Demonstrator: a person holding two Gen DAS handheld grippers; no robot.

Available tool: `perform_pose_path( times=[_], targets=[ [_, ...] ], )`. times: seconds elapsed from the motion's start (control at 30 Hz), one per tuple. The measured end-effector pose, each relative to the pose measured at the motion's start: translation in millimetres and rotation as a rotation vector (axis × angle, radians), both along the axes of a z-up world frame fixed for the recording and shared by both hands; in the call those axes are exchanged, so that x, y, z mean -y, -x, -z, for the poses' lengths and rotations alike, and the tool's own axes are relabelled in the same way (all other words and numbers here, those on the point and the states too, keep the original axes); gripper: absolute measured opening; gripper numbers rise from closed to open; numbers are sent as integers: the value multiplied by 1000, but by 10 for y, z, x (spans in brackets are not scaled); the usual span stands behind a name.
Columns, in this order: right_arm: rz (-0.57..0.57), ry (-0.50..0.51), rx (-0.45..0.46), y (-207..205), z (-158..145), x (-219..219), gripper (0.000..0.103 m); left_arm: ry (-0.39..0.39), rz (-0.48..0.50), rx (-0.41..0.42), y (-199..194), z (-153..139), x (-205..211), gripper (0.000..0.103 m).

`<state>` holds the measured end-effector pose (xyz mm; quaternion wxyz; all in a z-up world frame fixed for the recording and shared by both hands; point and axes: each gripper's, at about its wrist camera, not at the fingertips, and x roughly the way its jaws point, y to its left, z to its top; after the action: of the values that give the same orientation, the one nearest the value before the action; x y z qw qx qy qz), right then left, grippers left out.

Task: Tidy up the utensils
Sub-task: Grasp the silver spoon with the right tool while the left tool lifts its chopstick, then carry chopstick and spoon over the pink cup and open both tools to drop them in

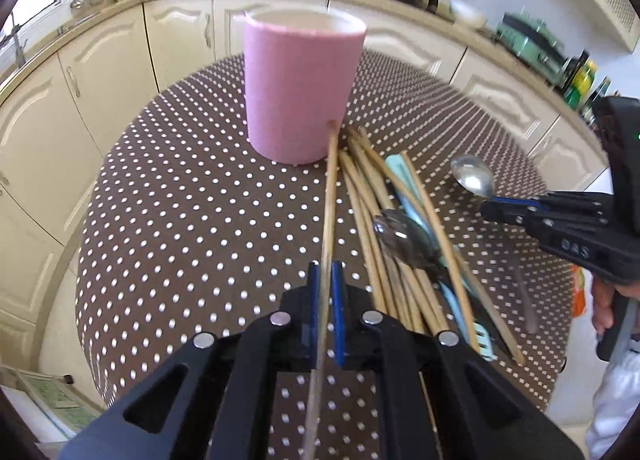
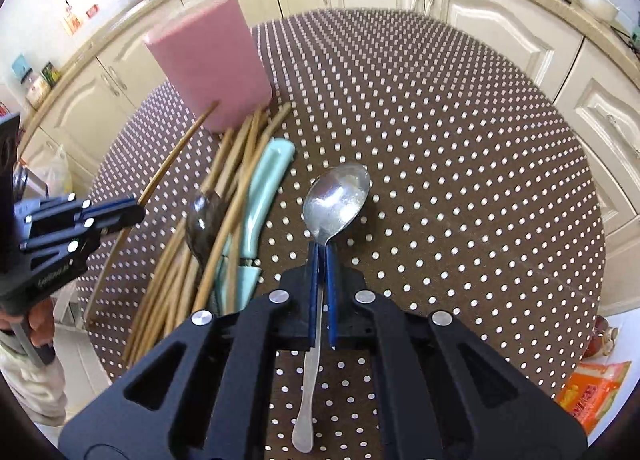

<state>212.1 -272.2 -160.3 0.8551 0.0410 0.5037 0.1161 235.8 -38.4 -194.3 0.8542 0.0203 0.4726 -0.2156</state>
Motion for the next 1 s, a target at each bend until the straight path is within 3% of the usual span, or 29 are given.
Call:
perform_pose_path(
  times=[0.23,0.4,0.63,1.0],
  targets=[
    [16,-80,107,76,-358,104,3,122,10,135,388,-362,-153,5],
    [16,-126,188,46,-695,153,2,197,21,293,421,-799,-125,5],
    [0,-143,312,-100,-1174,87,2,301,-45,532,135,-1392,-64,5],
    [0,-124,463,-379,-1710,-174,2,434,-165,682,-437,-1633,16,5]
  ],
)
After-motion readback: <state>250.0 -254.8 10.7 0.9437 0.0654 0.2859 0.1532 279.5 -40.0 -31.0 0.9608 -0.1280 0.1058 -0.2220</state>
